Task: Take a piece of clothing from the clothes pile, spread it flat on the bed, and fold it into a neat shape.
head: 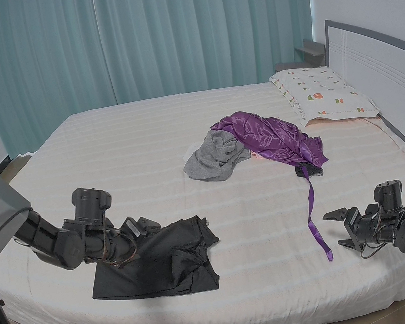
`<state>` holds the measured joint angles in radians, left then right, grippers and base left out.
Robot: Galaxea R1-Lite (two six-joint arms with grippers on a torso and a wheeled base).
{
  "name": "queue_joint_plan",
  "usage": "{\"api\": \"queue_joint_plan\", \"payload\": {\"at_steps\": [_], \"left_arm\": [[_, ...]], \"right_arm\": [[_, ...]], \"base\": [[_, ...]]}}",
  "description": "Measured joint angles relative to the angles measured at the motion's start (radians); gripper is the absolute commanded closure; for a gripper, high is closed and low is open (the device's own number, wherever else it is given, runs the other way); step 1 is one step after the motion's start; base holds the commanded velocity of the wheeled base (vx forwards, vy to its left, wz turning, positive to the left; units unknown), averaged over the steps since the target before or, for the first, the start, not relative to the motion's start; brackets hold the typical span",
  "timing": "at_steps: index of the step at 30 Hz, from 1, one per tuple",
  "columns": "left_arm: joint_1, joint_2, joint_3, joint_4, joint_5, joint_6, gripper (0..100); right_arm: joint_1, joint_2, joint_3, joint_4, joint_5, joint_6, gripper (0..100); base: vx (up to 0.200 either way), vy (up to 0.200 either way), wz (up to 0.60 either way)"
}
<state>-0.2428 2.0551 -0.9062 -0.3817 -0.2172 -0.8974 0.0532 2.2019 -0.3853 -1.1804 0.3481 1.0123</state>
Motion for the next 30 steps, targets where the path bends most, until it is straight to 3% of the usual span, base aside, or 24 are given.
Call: {"api": "queue_joint_plan", "payload": {"at_steps": [5, 10, 16, 25, 30], "left_arm": [[0.081, -0.04, 0.096, -0.059, -0.181, -0.047, 0], [0.169, -0.058, 0.145, -0.086, -0.267, -0.065, 0], [0.226, -0.041, 0.16, -0.109, -0.301, -0.067, 0], [0.238, -0.019, 0.17, -0.122, -0.314, -0.059, 0], [0.238, -0.014, 0.173, -0.122, -0.313, -0.057, 0]], "right_arm": [[0.0, 0.0, 0.0, 0.0, 0.0, 0.001, 0], [-0.001, 0.0, 0.0, 0.0, 0.0, 0.002, 0], [-0.001, 0.0, -0.001, 0.0, 0.001, 0.002, 0], [0.007, 0.0, -0.003, 0.0, -0.006, -0.005, 0], [0.047, -0.003, 0.006, -0.015, -0.054, -0.011, 0]], "base": [[0.0, 0.2, 0.0], [0.0, 0.2, 0.0], [0.0, 0.2, 0.0], [0.0, 0.2, 0.0], [0.0, 0.2, 0.0]]}}
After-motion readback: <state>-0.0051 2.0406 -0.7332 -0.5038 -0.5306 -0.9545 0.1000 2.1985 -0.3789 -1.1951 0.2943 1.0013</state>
